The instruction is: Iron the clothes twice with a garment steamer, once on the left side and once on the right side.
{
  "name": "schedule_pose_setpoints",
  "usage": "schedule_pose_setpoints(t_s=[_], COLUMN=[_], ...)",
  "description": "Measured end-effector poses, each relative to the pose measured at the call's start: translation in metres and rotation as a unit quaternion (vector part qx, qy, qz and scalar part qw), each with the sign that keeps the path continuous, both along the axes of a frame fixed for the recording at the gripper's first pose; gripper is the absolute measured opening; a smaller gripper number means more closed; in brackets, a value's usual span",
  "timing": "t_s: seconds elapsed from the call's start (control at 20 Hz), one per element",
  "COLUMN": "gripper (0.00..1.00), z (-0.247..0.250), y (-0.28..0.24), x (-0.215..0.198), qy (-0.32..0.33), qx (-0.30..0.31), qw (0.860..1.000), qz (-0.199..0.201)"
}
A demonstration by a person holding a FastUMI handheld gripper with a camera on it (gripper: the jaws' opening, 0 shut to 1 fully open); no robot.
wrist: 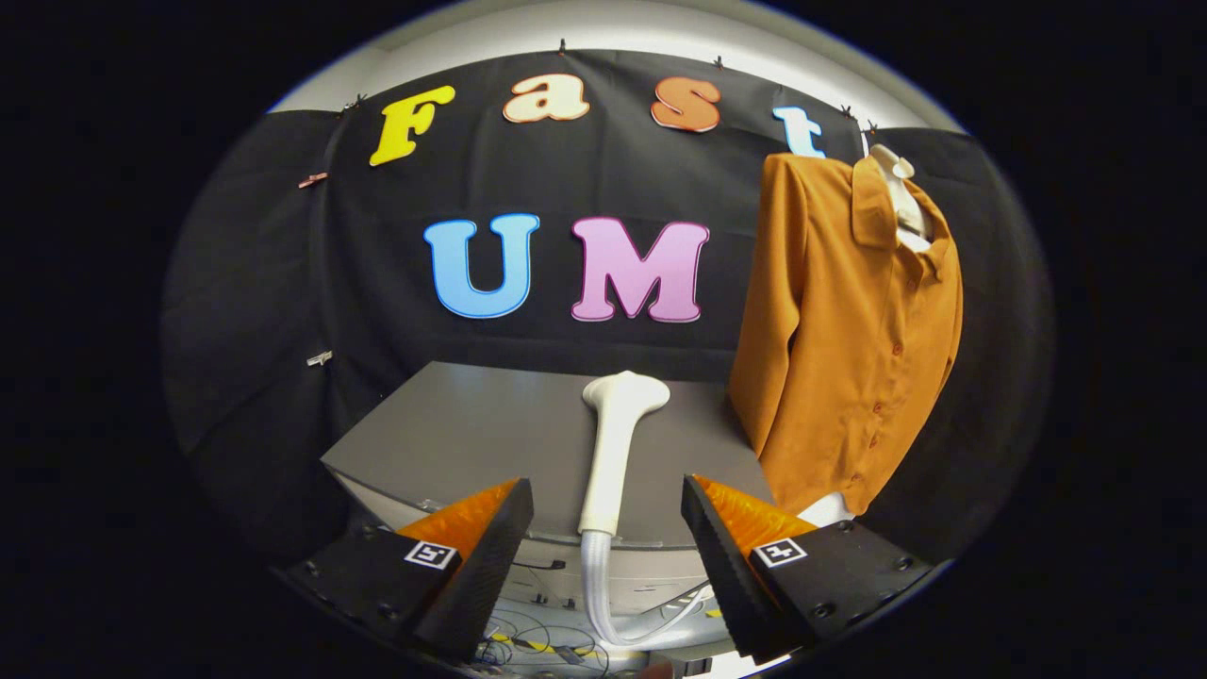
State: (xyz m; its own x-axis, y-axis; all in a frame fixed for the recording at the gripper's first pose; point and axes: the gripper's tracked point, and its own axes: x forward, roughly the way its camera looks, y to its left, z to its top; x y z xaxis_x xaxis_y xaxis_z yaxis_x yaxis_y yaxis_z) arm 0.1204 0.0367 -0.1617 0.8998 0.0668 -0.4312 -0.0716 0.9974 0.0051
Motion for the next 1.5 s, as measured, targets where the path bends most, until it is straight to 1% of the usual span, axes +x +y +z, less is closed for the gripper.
schedule_pose_setpoints(t_s=[0.25,0.4,0.45,0.55,0.6,0.65,0.7,0.75,0.8,0.85,0.9,0.95,1.05,1.25,1.5], gripper=[0.98,0.99,0.99,0.84,0.77,0.7,0.67,0.58,0.48,0.39,0.39,0.28,0.27,0.27,0.27], z=[-0.046,-0.076,-0.082,-0.101,-0.107,-0.105,-0.107,-0.121,-0.106,-0.103,-0.104,-0.104,-0.097,-0.071,-0.01], y=[0.01,0.022,0.022,0.02,0.023,0.024,0.022,0.015,0.012,0.016,0.016,0.016,0.016,0.016,-0.006], x=[0.042,0.048,0.047,0.057,0.059,0.065,0.071,0.079,0.075,0.069,0.075,0.076,0.074,0.054,0.019], qy=[0.058,0.084,0.093,0.106,0.113,0.102,0.105,0.101,0.098,0.097,0.089,0.082,0.063,0.022,-0.054], qx=[-0.008,-0.022,-0.031,-0.036,-0.032,-0.024,-0.028,-0.039,-0.028,-0.01,0.003,0.013,0.021,0.031,0.039], qw=[0.998,0.996,0.995,0.994,0.993,0.994,0.994,0.994,0.995,0.995,0.996,0.996,0.997,0.999,0.997], qz=[-0.01,-0.003,-0.007,-0.015,-0.013,-0.016,-0.018,-0.022,-0.024,-0.026,-0.03,-0.032,-0.034,-0.034,-0.04])
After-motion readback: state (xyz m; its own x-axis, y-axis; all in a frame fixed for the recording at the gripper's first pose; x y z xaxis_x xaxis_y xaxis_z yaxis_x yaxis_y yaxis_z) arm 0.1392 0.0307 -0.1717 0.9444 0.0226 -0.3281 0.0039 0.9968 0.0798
